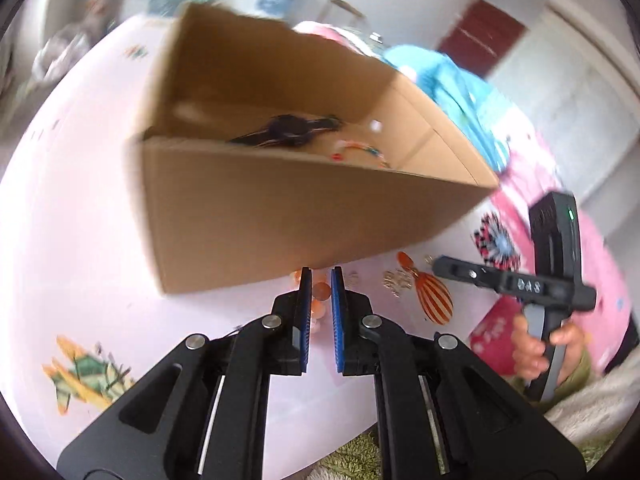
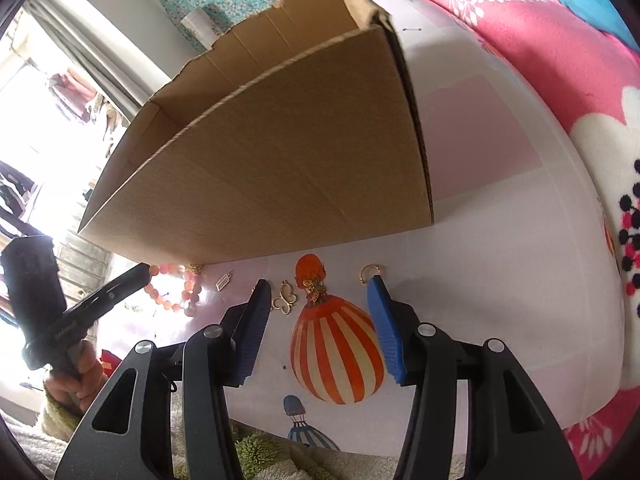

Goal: Organize jewelry

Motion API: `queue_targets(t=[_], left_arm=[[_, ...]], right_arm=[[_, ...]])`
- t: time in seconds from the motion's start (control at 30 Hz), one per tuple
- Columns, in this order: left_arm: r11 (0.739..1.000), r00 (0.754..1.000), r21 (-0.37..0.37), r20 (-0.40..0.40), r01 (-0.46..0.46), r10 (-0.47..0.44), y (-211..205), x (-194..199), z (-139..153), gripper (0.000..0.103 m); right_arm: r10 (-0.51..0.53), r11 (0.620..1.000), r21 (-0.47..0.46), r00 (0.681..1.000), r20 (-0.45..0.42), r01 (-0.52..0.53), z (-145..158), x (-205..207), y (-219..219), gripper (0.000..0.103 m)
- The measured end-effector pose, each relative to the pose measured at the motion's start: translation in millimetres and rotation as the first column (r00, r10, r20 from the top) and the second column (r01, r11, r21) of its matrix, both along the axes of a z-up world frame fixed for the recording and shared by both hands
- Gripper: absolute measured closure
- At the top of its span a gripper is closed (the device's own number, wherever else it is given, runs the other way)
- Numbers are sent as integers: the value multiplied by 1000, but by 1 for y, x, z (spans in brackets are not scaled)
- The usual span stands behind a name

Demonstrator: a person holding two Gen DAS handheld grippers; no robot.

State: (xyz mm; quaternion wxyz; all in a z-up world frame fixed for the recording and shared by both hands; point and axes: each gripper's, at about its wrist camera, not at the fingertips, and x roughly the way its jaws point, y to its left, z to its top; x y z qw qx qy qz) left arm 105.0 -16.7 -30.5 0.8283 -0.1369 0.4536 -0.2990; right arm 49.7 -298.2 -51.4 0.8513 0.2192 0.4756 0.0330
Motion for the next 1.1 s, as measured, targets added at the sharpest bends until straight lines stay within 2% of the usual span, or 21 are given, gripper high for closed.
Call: queue_targets(t=[0.07, 0.27, 0.4, 0.43, 0.53, 0.6, 0.67, 0.73, 0.83, 0.93, 1.0, 1.1], left_arm=[[999, 999, -23, -23, -28, 27, 10, -1, -6, 94], [998, 997, 3, -57, -58, 58, 18, -4, -20, 94], [995, 996, 88, -63, -57, 62, 12, -4, -24, 94], [992, 996, 112, -55, -62, 68, 9, -5, -24, 91], [986, 995, 137, -15, -96, 99, 7, -8, -18, 70], [984, 992, 132, 37, -121, 117, 7, -13, -8, 70], [988, 993, 110, 65, -104, 98, 5, -15, -1, 70], [996, 997, 82, 74, -39, 33, -9, -20, 4, 70], [992, 997, 123, 58, 39, -47, -39, -18, -2, 70], [984, 998, 175, 46, 26, -35, -58, -13, -13, 70], [990, 999, 138, 34, 9, -13, -61, -11, -18, 66], [989, 999, 144, 30, 17, -21, -60, -13, -23, 66]], right_arm=[[10, 1000, -22, 1000, 4, -10, 2, 0, 4, 54], [41, 999, -31, 999, 19, -40, 7, 2, 17, 54], [104, 994, -42, 993, 48, -102, 13, 8, 36, 58], [123, 991, -51, 991, 51, -121, 14, 10, 44, 60], [163, 985, -71, 985, 56, -159, 14, 16, 58, 67], [185, 981, -77, 981, 58, -180, 14, 21, 64, 68], [195, 979, -71, 979, 60, -190, 13, 22, 63, 69], [200, 978, -64, 978, 57, -196, 13, 24, 64, 69], [202, 978, -58, 978, 50, -199, 13, 27, 64, 69], [199, 978, -70, 979, 55, -195, 16, 24, 63, 69], [194, 979, -80, 979, 59, -189, 18, 20, 63, 69], [180, 981, -77, 982, 57, -176, 15, 17, 61, 69]])
